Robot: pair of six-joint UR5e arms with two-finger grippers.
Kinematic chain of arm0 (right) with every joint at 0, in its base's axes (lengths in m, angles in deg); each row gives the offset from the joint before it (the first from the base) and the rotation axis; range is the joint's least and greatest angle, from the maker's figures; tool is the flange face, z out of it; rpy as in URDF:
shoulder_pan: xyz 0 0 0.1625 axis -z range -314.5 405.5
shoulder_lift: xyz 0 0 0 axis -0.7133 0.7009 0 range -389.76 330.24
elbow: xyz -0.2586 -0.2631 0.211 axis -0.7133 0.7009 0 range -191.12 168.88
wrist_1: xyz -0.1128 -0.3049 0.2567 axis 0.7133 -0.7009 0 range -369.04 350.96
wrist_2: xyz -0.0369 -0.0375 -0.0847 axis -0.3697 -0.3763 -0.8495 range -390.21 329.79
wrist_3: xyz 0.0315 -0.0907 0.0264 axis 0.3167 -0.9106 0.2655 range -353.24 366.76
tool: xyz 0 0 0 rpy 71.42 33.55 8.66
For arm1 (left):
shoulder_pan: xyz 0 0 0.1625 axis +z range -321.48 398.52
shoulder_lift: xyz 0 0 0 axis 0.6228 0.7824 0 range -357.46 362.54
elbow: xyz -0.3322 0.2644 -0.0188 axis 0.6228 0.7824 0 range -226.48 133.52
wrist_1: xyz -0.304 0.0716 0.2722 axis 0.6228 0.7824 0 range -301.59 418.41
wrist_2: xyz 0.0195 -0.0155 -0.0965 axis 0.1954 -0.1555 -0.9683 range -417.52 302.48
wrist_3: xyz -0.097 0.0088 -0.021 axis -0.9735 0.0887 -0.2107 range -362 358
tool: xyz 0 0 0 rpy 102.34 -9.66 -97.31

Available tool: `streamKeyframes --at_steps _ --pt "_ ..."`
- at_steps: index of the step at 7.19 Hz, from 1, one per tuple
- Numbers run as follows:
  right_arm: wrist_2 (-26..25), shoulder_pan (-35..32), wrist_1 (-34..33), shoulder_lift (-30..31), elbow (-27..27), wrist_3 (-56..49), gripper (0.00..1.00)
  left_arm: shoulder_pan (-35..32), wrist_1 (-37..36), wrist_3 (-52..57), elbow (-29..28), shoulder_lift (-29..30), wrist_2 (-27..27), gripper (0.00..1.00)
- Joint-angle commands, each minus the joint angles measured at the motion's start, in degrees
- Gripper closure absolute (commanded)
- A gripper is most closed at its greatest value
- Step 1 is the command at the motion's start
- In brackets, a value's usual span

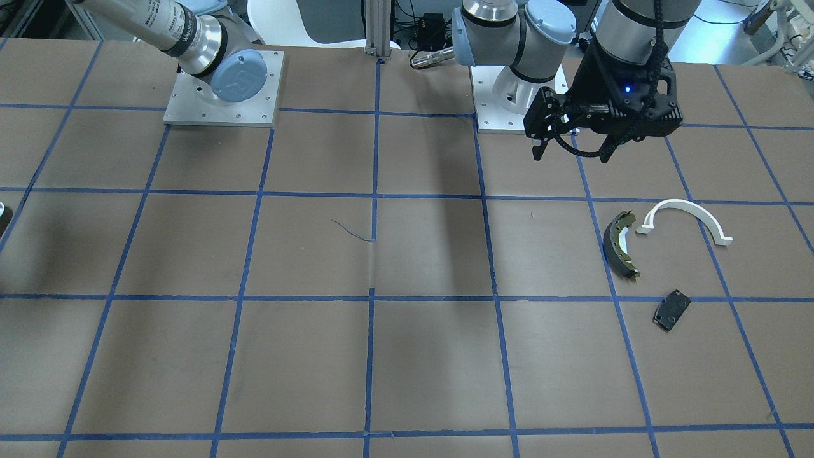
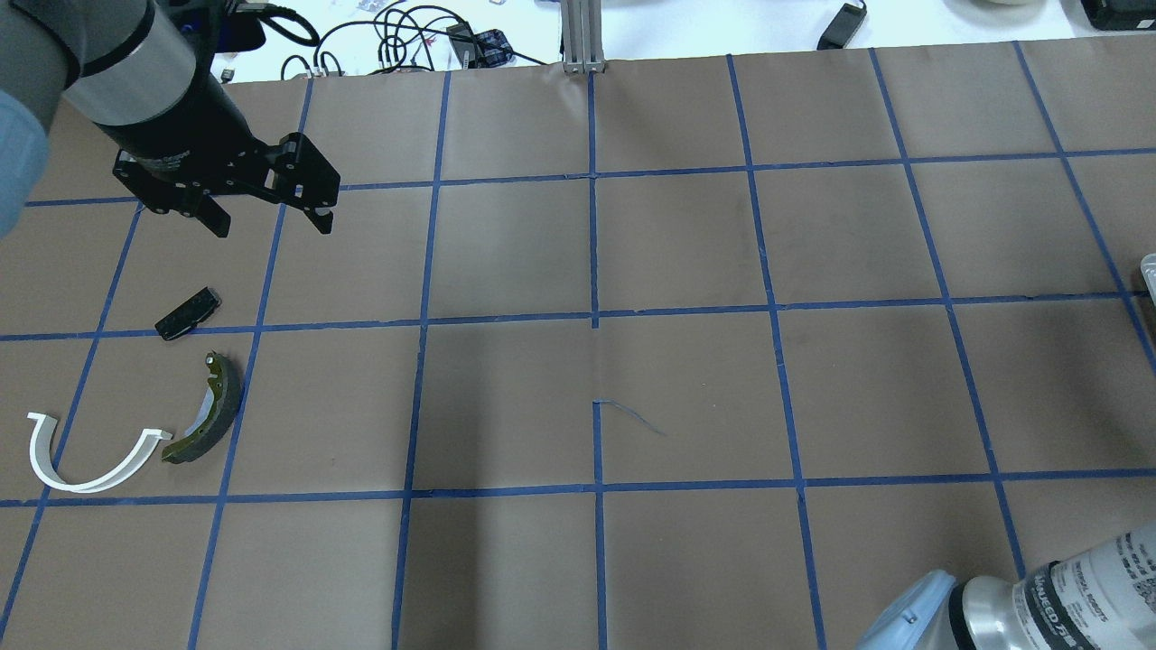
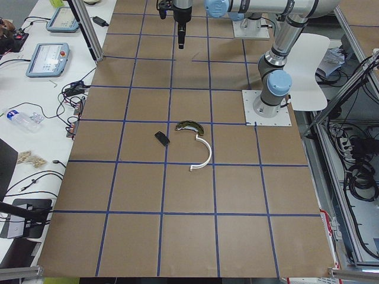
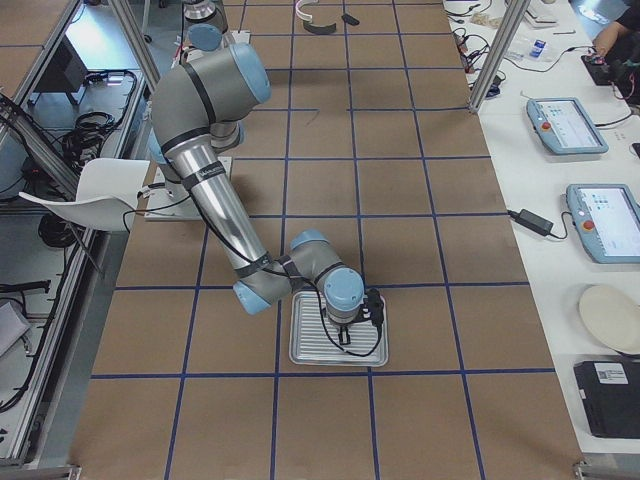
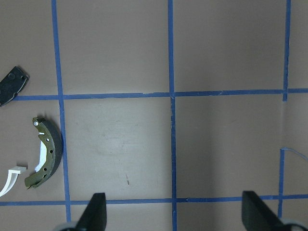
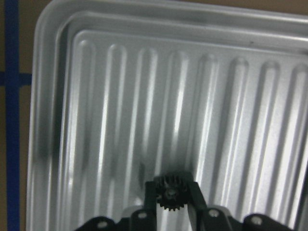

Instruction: Place bearing gear from tray to pile

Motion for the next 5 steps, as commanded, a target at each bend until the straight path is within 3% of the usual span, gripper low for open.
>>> streamKeyframes --at_steps 1,2,5 --pt "0.26 -0.78 2.99 4.43 -0.04 1.16 1.00 0.00 0.09 0.01 -0.03 -0.02 0.00 0.00" --pt "0.96 -3.66 5.98 7.77 -0.04 1.42 1.00 0.00 0.00 0.01 0.06 -0.02 0.00 0.00" --pt "0.08 -23.84 17.90 17.10 -0.57 14.83 1.00 0.00 0.09 0.01 0.06 -0.10 0.00 0.00"
